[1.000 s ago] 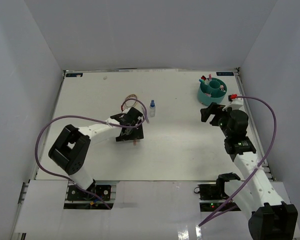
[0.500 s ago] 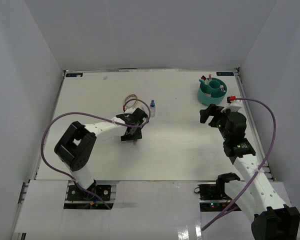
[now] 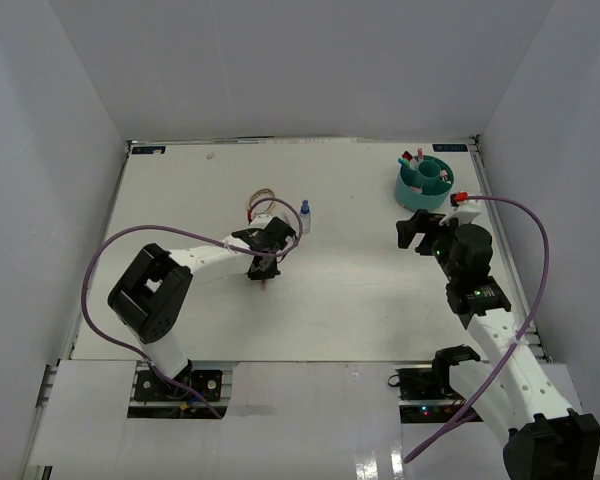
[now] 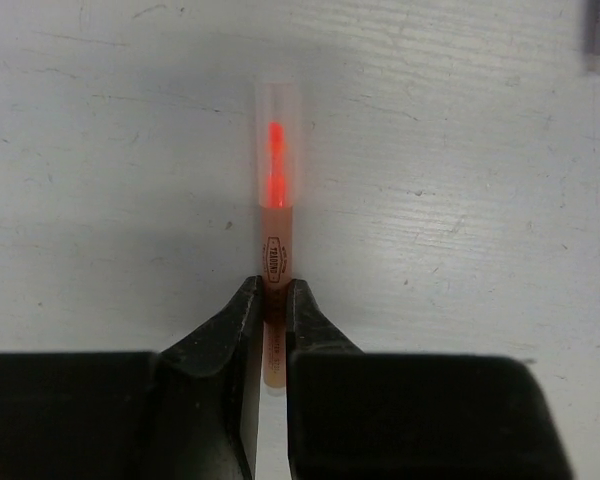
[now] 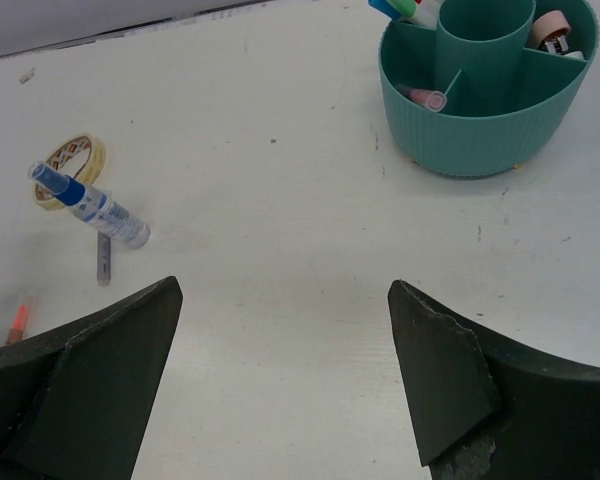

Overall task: Sort the stationery into containers
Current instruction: Pick up the pen from the center of the board, then place the pen in the storage box, then pick up the pen from the center of the board, then place the pen in the storage box.

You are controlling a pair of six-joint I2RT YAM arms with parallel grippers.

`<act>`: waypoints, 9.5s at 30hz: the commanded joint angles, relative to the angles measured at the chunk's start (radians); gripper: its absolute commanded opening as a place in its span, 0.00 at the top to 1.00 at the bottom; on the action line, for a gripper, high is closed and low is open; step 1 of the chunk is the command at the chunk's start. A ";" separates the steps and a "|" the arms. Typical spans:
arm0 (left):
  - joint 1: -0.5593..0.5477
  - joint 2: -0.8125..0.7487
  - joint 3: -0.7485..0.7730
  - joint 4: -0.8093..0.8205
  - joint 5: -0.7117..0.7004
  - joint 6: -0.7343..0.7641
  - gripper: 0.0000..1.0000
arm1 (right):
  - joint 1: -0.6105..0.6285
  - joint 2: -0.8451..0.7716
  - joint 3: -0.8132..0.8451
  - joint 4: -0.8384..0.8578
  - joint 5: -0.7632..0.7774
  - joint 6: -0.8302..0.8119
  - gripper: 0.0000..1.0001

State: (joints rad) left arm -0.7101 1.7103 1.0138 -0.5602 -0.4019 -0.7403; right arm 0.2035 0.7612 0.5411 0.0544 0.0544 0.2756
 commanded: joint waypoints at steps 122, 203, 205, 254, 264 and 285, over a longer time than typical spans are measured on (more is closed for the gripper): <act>0.393 -0.466 -0.096 0.164 0.273 0.343 0.02 | -0.081 0.908 0.479 0.630 0.239 -0.033 0.29; 0.104 -0.078 0.069 0.110 0.018 0.106 0.78 | 0.082 -0.143 -0.107 0.205 -0.198 -0.059 0.05; 0.103 -0.193 0.025 0.143 0.061 0.174 0.78 | 0.083 -0.097 -0.095 0.220 -0.286 -0.059 0.03; 0.097 -0.778 -0.233 0.456 0.693 0.909 0.77 | 0.471 0.696 0.577 0.256 -0.683 0.201 0.80; 0.097 -0.755 -0.230 0.454 0.594 0.846 0.24 | 0.450 0.635 0.536 0.220 -0.535 0.136 0.92; 0.297 -0.552 -0.115 0.293 0.296 0.479 0.02 | -0.007 0.574 0.445 0.300 0.291 -0.081 0.92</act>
State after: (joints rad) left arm -0.4248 1.1542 0.8539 -0.2272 -0.0845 -0.2039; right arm 0.2253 1.2724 0.9638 0.2459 0.2508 0.2264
